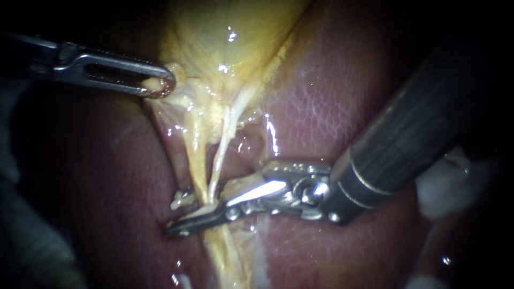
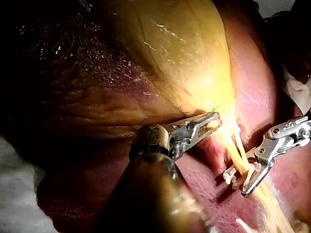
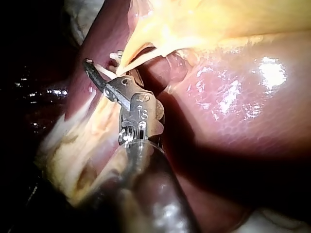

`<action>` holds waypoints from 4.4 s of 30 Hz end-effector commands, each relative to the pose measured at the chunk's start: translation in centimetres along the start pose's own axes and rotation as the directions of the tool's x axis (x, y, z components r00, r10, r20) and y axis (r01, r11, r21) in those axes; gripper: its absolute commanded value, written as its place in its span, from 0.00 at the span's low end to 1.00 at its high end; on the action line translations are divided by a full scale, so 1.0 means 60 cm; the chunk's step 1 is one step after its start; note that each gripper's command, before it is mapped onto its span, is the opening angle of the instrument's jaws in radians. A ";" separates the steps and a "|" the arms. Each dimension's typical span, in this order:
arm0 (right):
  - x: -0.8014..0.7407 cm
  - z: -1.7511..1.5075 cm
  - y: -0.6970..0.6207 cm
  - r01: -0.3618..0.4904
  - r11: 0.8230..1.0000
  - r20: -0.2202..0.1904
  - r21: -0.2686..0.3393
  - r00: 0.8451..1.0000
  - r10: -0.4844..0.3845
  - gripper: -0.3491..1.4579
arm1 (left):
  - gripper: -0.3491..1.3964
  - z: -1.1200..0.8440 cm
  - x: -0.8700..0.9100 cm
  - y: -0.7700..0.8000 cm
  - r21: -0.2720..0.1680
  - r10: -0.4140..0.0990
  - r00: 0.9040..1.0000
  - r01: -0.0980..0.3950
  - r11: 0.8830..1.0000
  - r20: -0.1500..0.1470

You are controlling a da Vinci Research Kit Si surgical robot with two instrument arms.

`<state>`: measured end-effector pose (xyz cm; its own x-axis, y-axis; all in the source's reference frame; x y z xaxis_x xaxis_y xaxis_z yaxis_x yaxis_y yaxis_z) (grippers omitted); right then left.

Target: Clipping second clip left tube

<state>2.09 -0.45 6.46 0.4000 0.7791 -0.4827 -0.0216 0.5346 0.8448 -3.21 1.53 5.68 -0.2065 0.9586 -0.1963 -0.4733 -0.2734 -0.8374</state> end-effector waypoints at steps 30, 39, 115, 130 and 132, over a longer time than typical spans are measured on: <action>-0.0040 -0.0198 0.0022 0.015 1.000 0.016 -0.008 1.000 -0.014 0.47 | 0.00 -0.0004 -0.0001 -0.0001 -0.002 0.001 1.000 -0.001 1.000 0.001; -0.0047 -0.0218 0.0024 0.016 1.000 0.018 -0.010 1.000 -0.016 0.47 | 0.00 -0.0004 -0.0001 -0.0001 -0.002 0.001 1.000 -0.001 1.000 0.002; -0.0050 -0.0123 0.0056 -0.008 1.000 -0.013 -0.013 1.000 0.008 0.47 | 0.00 -0.0006 -0.0001 -0.0001 -0.002 0.001 1.000 -0.001 1.000 0.002; -0.0041 -0.0069 0.0050 -0.010 1.000 0.012 0.011 1.000 0.010 0.47 | 0.00 -0.0006 -0.0001 -0.0001 -0.002 0.001 1.000 -0.001 1.000 0.002; -0.0039 -0.0058 0.0046 -0.009 1.000 0.008 0.015 1.000 0.009 0.47 | 0.00 -0.0006 -0.0001 -0.0001 -0.002 0.001 1.000 -0.001 1.000 0.002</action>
<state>1.69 -0.38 6.72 0.4086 0.7806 -0.4729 -0.0101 0.5220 0.8529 -3.17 1.53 5.67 -0.2086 0.9581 -0.1962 -0.4710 -0.2742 -0.8384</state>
